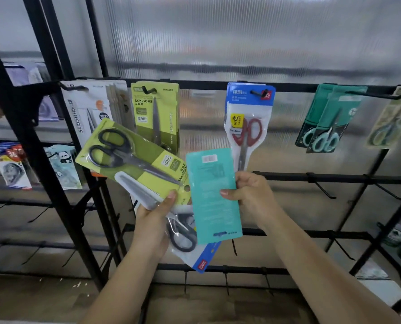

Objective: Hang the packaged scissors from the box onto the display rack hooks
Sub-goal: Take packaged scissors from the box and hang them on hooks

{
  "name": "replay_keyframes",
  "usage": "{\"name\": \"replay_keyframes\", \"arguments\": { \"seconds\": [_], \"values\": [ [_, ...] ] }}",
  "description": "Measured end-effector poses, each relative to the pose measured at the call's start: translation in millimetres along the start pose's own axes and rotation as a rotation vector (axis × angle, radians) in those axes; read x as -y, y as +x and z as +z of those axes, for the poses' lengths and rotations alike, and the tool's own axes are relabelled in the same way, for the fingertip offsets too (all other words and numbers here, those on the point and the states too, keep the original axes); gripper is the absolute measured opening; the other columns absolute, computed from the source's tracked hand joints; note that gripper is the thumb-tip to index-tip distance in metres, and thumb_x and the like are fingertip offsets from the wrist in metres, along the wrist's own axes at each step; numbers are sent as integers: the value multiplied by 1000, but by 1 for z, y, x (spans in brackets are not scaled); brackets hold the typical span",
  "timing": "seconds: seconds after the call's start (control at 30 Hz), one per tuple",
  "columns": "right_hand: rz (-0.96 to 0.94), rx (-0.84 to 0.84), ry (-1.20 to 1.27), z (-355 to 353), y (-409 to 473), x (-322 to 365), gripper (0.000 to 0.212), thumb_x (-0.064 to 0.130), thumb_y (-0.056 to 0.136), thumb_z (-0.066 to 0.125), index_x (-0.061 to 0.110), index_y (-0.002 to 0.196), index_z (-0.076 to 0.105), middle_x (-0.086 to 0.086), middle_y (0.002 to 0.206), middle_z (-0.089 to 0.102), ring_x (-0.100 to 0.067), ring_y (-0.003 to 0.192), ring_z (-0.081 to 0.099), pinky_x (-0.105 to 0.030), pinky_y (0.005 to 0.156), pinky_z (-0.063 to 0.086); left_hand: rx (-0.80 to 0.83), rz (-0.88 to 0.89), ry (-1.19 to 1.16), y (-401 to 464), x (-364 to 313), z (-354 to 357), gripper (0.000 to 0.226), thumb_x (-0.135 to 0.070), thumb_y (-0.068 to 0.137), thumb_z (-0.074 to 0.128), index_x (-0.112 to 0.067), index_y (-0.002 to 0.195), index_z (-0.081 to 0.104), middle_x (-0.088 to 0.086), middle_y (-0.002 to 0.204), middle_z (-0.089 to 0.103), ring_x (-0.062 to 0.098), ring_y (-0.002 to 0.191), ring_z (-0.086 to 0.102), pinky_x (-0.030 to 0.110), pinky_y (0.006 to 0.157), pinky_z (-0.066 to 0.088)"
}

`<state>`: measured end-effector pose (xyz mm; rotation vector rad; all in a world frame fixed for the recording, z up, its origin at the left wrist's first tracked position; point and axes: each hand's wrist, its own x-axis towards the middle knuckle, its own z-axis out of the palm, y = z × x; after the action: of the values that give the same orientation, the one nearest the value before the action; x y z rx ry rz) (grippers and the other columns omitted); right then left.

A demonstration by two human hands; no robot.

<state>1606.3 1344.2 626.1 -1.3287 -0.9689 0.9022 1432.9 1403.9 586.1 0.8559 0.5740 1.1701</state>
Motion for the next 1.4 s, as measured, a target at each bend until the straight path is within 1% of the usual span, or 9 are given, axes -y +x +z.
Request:
{"name": "replay_keyframes", "arguments": {
  "seconds": [0.33, 0.4, 0.53, 0.63, 0.73, 0.93, 1.1, 1.3, 1.4],
  "values": [
    [-495, -100, -44, -8, 2, 27, 33, -17, 78, 59, 12, 85, 72, 12, 85, 72, 1, 85, 66, -14, 68, 53, -49, -126, 64, 5, 2, 3, 34, -3, 81, 65, 1, 114, 60, 23, 110, 67, 45, 99, 64, 58, 87, 50],
    [-499, -54, -29, -1, 5, 19, 33, -22, 76, 57, 6, 82, 74, 7, 111, 65, 3, 101, 61, -17, 72, 54, -24, -122, 62, 4, 4, 4, 33, -2, 78, 65, -1, 111, 62, 19, 103, 70, 39, 93, 67, 52, 79, 56],
    [-440, -219, -216, 9, 16, -6, 55, -12, 78, 63, 41, 70, 74, 18, 147, 32, -16, 140, 26, -46, 100, 46, 7, -125, 34, 2, 5, 7, 37, 15, 84, 49, 2, 119, 53, 13, 87, 70, 25, 69, 71, 33, 52, 56],
    [-287, -174, -54, 9, 12, -8, 36, -11, 83, 58, 21, 75, 71, 14, 113, 64, -14, 114, 59, -27, 77, 58, -26, -153, 48, 3, 8, 5, 41, 17, 87, 44, 4, 125, 47, 18, 96, 66, 29, 71, 69, 34, 51, 56],
    [-152, -126, 38, 1, 5, -5, 30, -11, 86, 53, 14, 82, 70, 12, 78, 68, 0, 71, 69, -17, 58, 56, -1, -134, 53, 2, 14, 3, 37, 8, 86, 53, 4, 123, 51, 21, 105, 66, 32, 80, 70, 38, 60, 58],
    [-116, -267, 85, -15, -6, -16, 41, -15, 83, 44, 16, 75, 70, -9, 90, 71, -27, 79, 70, -33, 59, 58, 3, -134, 99, -5, 35, 6, 54, -9, 71, 69, 12, 118, 54, 32, 104, 63, 36, 81, 66, 37, 64, 57],
    [-156, -373, 112, -42, -17, -15, 39, -16, 80, 50, 19, 88, 66, -8, 90, 69, -19, 72, 67, -24, 51, 52, 66, -163, 103, -6, 56, 27, 34, -2, 77, 66, 1, 110, 62, 13, 94, 70, 26, 78, 69, 32, 61, 57],
    [-320, -535, 96, -93, -35, 7, 33, -11, 80, 64, 19, 95, 63, 2, 87, 69, -7, 74, 67, -20, 63, 54, 161, -215, 99, -4, 75, 73, 27, -4, 83, 63, -5, 110, 63, 13, 97, 72, 36, 90, 67, 48, 85, 53],
    [-403, -662, -8, -119, -43, 21, 36, -8, 83, 62, 23, 102, 59, 4, 92, 65, 4, 68, 64, -13, 59, 51, 205, -201, 101, -6, 89, 99, 20, -2, 85, 61, -8, 104, 65, 11, 94, 73, 31, 84, 69, 41, 74, 58]
  ]
}}
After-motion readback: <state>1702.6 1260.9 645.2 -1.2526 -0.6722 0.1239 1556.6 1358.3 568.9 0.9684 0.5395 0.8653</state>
